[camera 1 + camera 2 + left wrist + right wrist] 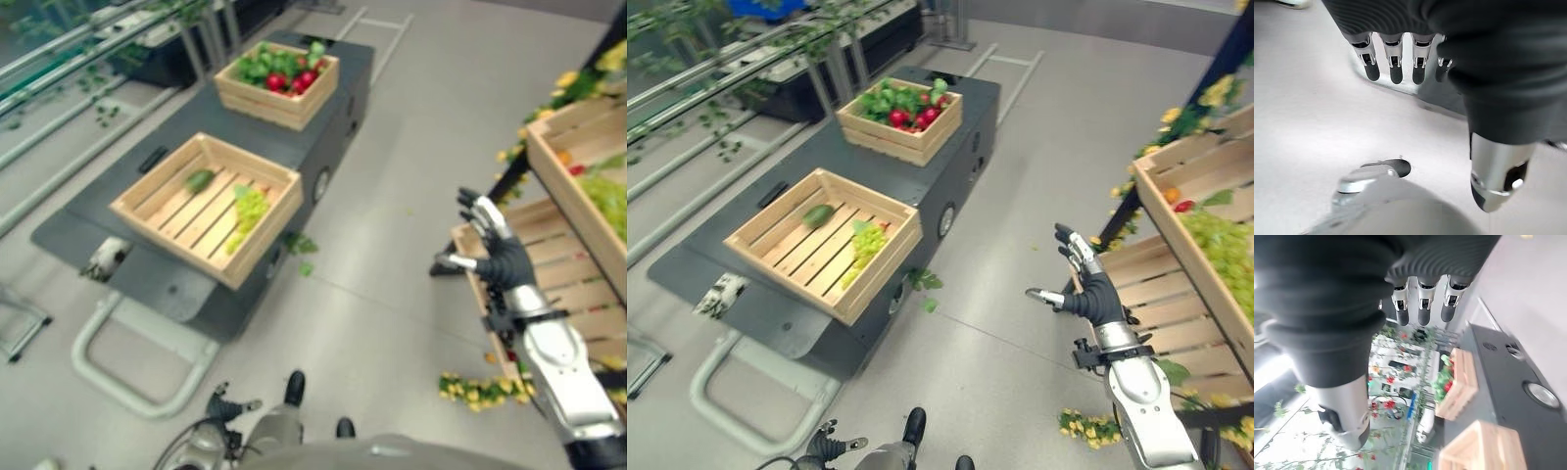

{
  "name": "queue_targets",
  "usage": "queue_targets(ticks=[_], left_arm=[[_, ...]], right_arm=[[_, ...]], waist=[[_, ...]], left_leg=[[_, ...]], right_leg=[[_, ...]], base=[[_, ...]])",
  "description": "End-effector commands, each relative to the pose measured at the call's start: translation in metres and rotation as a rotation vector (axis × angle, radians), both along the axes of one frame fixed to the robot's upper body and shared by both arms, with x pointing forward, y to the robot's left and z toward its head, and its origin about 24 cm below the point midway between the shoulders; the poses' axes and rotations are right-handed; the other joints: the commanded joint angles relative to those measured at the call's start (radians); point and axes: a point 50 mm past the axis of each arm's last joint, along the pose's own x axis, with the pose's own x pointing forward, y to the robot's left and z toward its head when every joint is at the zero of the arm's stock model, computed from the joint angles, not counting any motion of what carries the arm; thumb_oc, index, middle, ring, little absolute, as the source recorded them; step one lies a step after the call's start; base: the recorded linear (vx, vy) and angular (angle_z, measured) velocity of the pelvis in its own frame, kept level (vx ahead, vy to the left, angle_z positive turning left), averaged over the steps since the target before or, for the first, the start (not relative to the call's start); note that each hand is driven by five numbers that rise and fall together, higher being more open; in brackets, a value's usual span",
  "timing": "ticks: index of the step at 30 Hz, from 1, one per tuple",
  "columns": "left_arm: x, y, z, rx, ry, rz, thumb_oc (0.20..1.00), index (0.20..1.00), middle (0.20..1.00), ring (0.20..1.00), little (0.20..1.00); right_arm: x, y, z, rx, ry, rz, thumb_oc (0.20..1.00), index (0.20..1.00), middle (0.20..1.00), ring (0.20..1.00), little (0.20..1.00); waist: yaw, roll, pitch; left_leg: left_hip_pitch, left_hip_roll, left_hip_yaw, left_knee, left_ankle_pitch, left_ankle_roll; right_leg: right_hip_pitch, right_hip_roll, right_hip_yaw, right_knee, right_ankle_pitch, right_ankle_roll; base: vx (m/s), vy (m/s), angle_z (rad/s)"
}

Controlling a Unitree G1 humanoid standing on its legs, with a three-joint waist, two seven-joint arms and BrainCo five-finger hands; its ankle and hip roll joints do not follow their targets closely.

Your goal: Pick up the fruits from the basket on one side to the basket on the other side

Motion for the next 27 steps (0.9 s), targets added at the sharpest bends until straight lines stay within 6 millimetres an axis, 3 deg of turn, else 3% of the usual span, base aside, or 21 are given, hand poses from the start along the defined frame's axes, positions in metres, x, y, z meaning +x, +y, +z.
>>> queue_targets(ticks=[1,2,5,8,11,15,18,20,23,24,25,27], left_arm=[[0.004,-0.020,-0.002,-0.065,-0.044,0.055,1.000,1.000,1.000,1.000,1.000],[0.008,-0.021,-0.001,-0.099,-0.078,0.147,1.000,1.000,1.000,1.000,1.000],[0.015,-0.023,0.002,-0.151,-0.139,0.217,1.000,1.000,1.000,1.000,1.000],[0.014,-0.024,0.002,-0.164,-0.146,0.229,1.000,1.000,1.000,1.000,1.000],[0.009,-0.021,0.001,-0.174,-0.149,0.254,1.000,1.000,1.000,1.000,1.000],[0.011,-0.019,0.004,-0.178,-0.171,0.248,1.000,1.000,1.000,1.000,1.000],[0.019,-0.012,0.009,-0.182,-0.220,0.253,1.000,1.000,1.000,1.000,1.000],[0.025,-0.009,0.011,-0.172,-0.233,0.233,1.000,1.000,1.000,1.000,1.000],[0.032,-0.005,0.015,-0.156,-0.242,0.192,1.000,1.000,1.000,1.000,1.000],[0.038,-0.004,0.017,-0.153,-0.251,0.168,1.000,1.000,1.000,1.000,1.000],[0.040,-0.005,0.017,-0.155,-0.242,0.140,1.000,1.000,1.000,1.000,1.000],[0.036,-0.007,0.012,-0.148,-0.193,0.113,1.000,1.000,1.000,1.000,1.000]], right_arm=[[-0.004,-0.004,0.016,-0.020,-0.099,-0.024,1.000,1.000,1.000,1.000,1.000],[-0.004,-0.005,0.010,-0.007,-0.080,-0.047,1.000,1.000,1.000,1.000,1.000],[-0.004,-0.006,-0.001,0.032,-0.046,-0.081,1.000,1.000,1.000,1.000,1.000],[-0.003,-0.005,-0.009,0.050,-0.019,-0.091,1.000,1.000,1.000,1.000,1.000],[0.001,0.002,-0.020,0.077,0.018,-0.097,1.000,1.000,1.000,1.000,1.000],[0.003,0.005,-0.028,0.098,0.041,-0.107,1.000,1.000,1.000,1.000,1.000],[0.004,0.007,-0.038,0.100,0.081,-0.118,1.000,1.000,1.000,1.000,1.000],[0.002,0.007,-0.050,0.113,0.128,-0.131,1.000,1.000,1.000,1.000,1.000],[0.000,0.007,-0.081,0.114,0.267,-0.157,1.000,1.000,1.000,1.000,1.000],[-0.002,0.006,-0.096,0.119,0.335,-0.177,1.000,1.000,1.000,1.000,1.000],[-0.005,0.004,-0.110,0.098,0.399,-0.199,1.000,1.000,1.000,1.000,1.000],[-0.022,0.001,-0.149,0.106,0.586,-0.257,1.000,1.000,1.000,1.000,1.000]], waist=[[0.009,0.010,-0.050],[0.000,0.013,-0.053],[-0.009,0.019,-0.055],[-0.007,0.022,-0.061],[0.021,-0.009,-0.081],[0.038,-0.027,-0.089],[0.045,-0.039,-0.096],[0.039,-0.036,-0.098],[0.011,-0.023,-0.060],[0.000,-0.014,-0.045],[-0.008,-0.009,-0.044],[-0.028,-0.008,-0.051]], left_leg=[[-0.046,0.041,-0.005,-0.010,-0.008,0.029],[-0.032,0.056,0.060,-0.021,-0.007,0.039],[-0.009,0.062,0.136,-0.019,-0.028,0.051],[0.005,0.057,0.117,-0.054,-0.016,0.051],[0.024,0.030,0.097,-0.052,-0.053,0.072],[0.025,0.019,0.089,-0.037,-0.072,0.086],[0.045,0.005,0.073,-0.053,-0.084,0.104],[0.073,-0.002,0.057,-0.077,-0.089,0.118],[0.112,-0.001,0.028,-0.108,-0.085,0.132],[0.117,0.003,0.009,-0.114,-0.079,0.133],[0.127,-0.001,-0.009,-0.120,-0.082,0.132],[0.140,-0.015,-0.043,-0.136,-0.080,0.129]], right_leg=[[-0.088,-0.024,0.039,0.052,-0.100,0.150],[-0.102,-0.038,-0.005,0.055,-0.098,0.154],[-0.110,-0.056,-0.073,0.071,-0.110,0.155],[-0.101,-0.063,-0.107,0.071,-0.117,0.153],[-0.063,-0.094,-0.114,0.083,-0.128,0.170],[-0.057,-0.108,-0.114,0.098,-0.138,0.177],[-0.079,-0.120,-0.112,0.169,-0.147,0.196],[-0.133,-0.129,-0.113,0.287,-0.144,0.217],[-0.243,-0.135,-0.059,0.488,-0.065,0.246],[-0.278,-0.103,-0.007,0.522,-0.068,0.247],[-0.296,-0.070,0.028,0.507,-0.105,0.237],[-0.316,-0.028,0.091,0.424,-0.120,0.218]], base=[[-0.10,0.063,0.44],[-0.10,0.074,0.54],[-0.04,0.095,0.99],[0.09,0.075,0.60],[0.17,0.128,0.51],[0.07,0.092,0.17],[0.08,0.105,0.12],[0.08,0.138,0.06],[0.03,0.119,0.20],[0.02,0.068,0.35],[0.06,0.061,0.41],[0.09,0.035,0.70]])
